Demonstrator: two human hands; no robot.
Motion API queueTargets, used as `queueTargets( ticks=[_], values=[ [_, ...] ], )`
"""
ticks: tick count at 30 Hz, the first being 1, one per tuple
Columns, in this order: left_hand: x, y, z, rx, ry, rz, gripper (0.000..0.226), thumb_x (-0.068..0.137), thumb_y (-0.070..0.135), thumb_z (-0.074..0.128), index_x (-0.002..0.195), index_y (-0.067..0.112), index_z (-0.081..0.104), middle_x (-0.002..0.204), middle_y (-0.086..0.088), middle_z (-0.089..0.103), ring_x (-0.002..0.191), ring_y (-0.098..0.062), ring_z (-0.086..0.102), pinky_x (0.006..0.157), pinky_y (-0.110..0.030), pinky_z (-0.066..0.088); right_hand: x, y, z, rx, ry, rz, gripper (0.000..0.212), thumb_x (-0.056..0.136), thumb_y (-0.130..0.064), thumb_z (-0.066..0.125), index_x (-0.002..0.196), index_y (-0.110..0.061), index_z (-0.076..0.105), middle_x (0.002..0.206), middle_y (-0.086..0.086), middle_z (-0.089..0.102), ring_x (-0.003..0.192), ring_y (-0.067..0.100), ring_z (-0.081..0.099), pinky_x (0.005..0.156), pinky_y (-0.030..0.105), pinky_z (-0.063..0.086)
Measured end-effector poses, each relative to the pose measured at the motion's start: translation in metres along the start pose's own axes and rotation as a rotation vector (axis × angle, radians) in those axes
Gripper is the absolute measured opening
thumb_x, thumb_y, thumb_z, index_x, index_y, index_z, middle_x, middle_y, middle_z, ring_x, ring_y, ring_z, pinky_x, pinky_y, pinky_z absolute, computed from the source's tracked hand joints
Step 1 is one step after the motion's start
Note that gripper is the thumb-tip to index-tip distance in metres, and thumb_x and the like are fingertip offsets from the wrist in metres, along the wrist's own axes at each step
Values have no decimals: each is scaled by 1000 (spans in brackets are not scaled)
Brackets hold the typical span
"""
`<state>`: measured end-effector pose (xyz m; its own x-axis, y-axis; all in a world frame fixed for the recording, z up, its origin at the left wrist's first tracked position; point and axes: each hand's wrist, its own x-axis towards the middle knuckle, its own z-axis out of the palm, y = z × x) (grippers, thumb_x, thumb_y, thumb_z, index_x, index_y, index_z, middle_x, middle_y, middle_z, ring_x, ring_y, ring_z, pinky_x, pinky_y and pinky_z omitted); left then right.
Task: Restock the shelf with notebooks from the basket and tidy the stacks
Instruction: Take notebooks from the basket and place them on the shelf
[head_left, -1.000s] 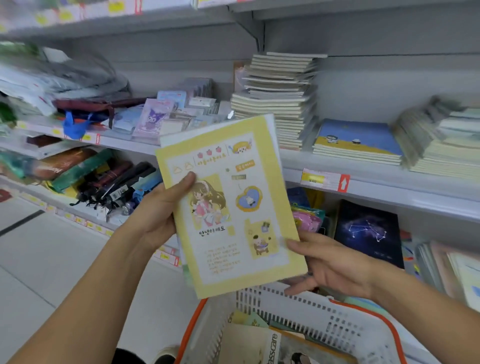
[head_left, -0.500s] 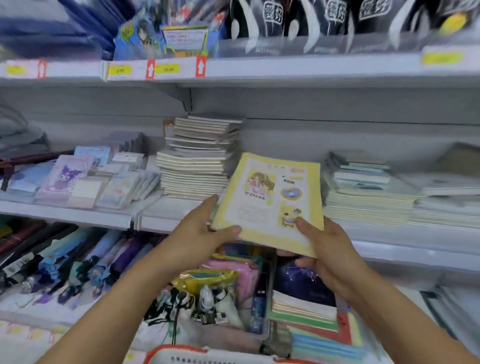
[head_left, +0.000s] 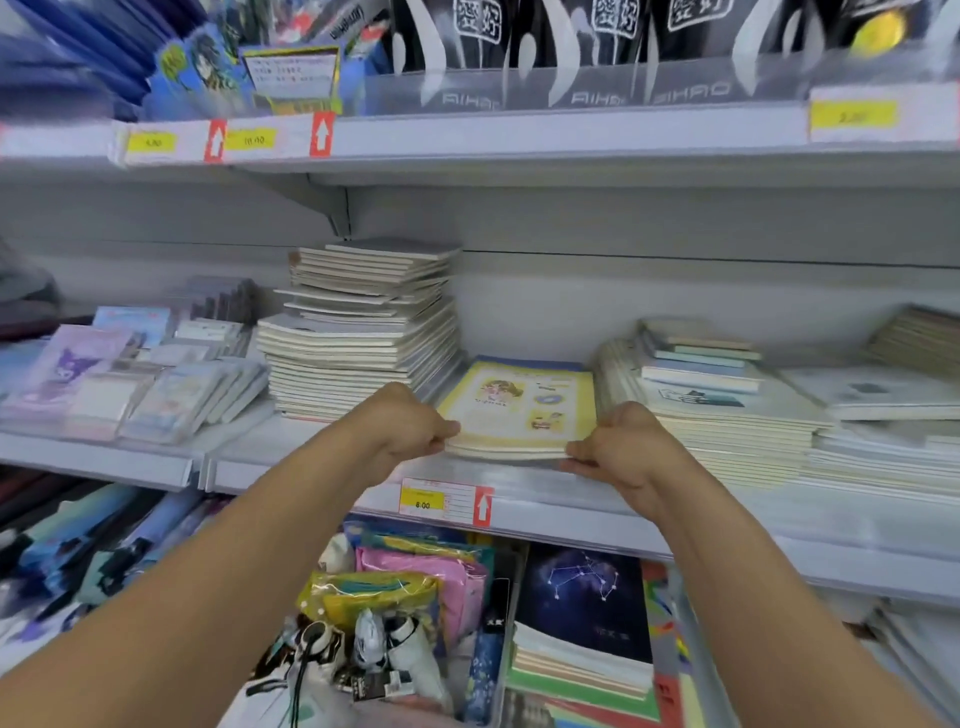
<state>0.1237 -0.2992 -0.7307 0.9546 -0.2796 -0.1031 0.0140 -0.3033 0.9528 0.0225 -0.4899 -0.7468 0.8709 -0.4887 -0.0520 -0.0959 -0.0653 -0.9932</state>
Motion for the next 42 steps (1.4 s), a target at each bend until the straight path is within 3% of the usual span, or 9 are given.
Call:
queueTargets(
  ticks=[4, 7, 15, 20, 22, 25, 31, 38, 42],
  values=[
    [15, -2, 13, -92, 42, -24, 58, 89, 1, 65, 138, -8, 34, 125, -18, 53, 99, -22, 59, 104, -41, 46, 31, 17, 0, -409, 194, -139, 9, 76, 5, 71, 76, 0, 64, 81, 14, 68, 75, 26, 64, 68, 32, 55],
    [27, -1, 23, -189, 35, -12, 66, 90, -1, 62, 145, -4, 26, 132, -17, 49, 109, -23, 53, 109, -41, 40, 40, 28, 2, -603, 366, -246, 32, 80, -4, 74, 58, -9, 50, 62, 8, 53, 57, 22, 47, 48, 27, 29],
    [20, -17, 10, -434, -124, 31, 67, 94, 4, 58, 151, 2, 22, 149, -14, 38, 132, -23, 44, 112, -33, 36, 36, 38, 9, -848, 536, -368, 16, 91, -11, 63, 78, -3, 63, 82, 17, 65, 83, 38, 64, 63, 29, 35],
    [-25, -23, -11, -262, -45, 213, 36, 92, 8, 63, 127, 13, 56, 119, -11, 65, 104, -21, 66, 91, -35, 56, 0, 4, 25, -815, 631, -755, 19, 93, -24, 60, 84, -13, 71, 77, 5, 70, 74, 30, 66, 61, 31, 45],
    [-54, -34, -26, -16, -27, 210, 21, 92, 15, 64, 113, 16, 65, 104, -6, 71, 93, -19, 69, 79, -29, 58, -26, 4, 50, -480, 432, -971, 23, 93, -26, 63, 76, -14, 71, 66, -2, 68, 60, 17, 62, 59, 28, 49],
    [-89, -75, -50, 264, -189, -112, 26, 90, 38, 64, 105, 17, 68, 97, -4, 74, 91, -22, 71, 76, -30, 57, -60, 65, 98, -208, -26, -818, 32, 95, -22, 63, 67, -6, 65, 56, 6, 61, 51, 24, 58, 53, 35, 49],
    [-142, -175, -82, 755, -443, -307, 40, 93, 48, 56, 106, 11, 67, 100, -5, 71, 90, -22, 69, 75, -31, 57, -90, 282, 129, -1037, -941, 95, 45, 86, -31, 77, 122, -8, 64, 115, 0, 68, 97, 19, 64, 73, 27, 50],
    [-140, -181, -98, 1161, -604, -118, 54, 89, 61, 49, 131, 27, 54, 112, 9, 62, 102, -11, 59, 94, -29, 42, -132, 421, 114, -1462, -867, 189, 145, 51, -58, 91, 158, -14, 4, 163, 6, 15, 148, 26, 22, 116, 36, 30],
    [-130, -191, -92, 1319, -700, -76, 58, 87, 65, 46, 136, 33, 49, 135, 8, 53, 119, -17, 50, 107, -38, 37, -125, 444, 114, -1500, -716, 148, 120, 55, -56, 89, 147, -18, 22, 148, 7, 32, 137, 33, 35, 105, 45, 42]
  ],
)
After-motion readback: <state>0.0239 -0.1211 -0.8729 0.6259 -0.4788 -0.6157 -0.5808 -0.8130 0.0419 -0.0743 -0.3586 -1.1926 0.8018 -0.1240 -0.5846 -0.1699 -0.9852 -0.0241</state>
